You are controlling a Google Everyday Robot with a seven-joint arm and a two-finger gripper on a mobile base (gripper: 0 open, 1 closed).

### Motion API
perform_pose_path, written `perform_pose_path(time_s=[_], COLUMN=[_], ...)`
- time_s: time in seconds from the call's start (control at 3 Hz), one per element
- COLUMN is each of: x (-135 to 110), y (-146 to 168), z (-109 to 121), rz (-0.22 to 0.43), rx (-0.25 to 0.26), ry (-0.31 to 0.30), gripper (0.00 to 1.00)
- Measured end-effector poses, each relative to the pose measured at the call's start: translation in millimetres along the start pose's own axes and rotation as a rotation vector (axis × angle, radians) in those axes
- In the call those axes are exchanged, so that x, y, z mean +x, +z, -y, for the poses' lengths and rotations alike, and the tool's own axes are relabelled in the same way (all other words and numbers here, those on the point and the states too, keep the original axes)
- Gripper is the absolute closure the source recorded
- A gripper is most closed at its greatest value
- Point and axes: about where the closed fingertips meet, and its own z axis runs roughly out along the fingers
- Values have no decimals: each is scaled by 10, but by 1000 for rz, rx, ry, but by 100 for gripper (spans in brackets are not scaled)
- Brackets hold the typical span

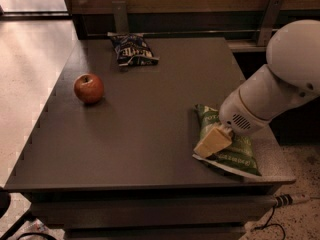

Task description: Move green jalapeno chip bag near blue chip bag

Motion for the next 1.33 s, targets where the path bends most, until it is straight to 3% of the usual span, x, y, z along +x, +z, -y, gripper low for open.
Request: perform_pose_path(time_s=[0.33, 1.0, 1.33], x=[-1, -7, -130], y=[-1, -14, -175], z=[0, -1, 113], rz=[0, 0, 12], rx=[0, 0, 25], ry=[0, 0, -26], gripper=[100, 100, 100])
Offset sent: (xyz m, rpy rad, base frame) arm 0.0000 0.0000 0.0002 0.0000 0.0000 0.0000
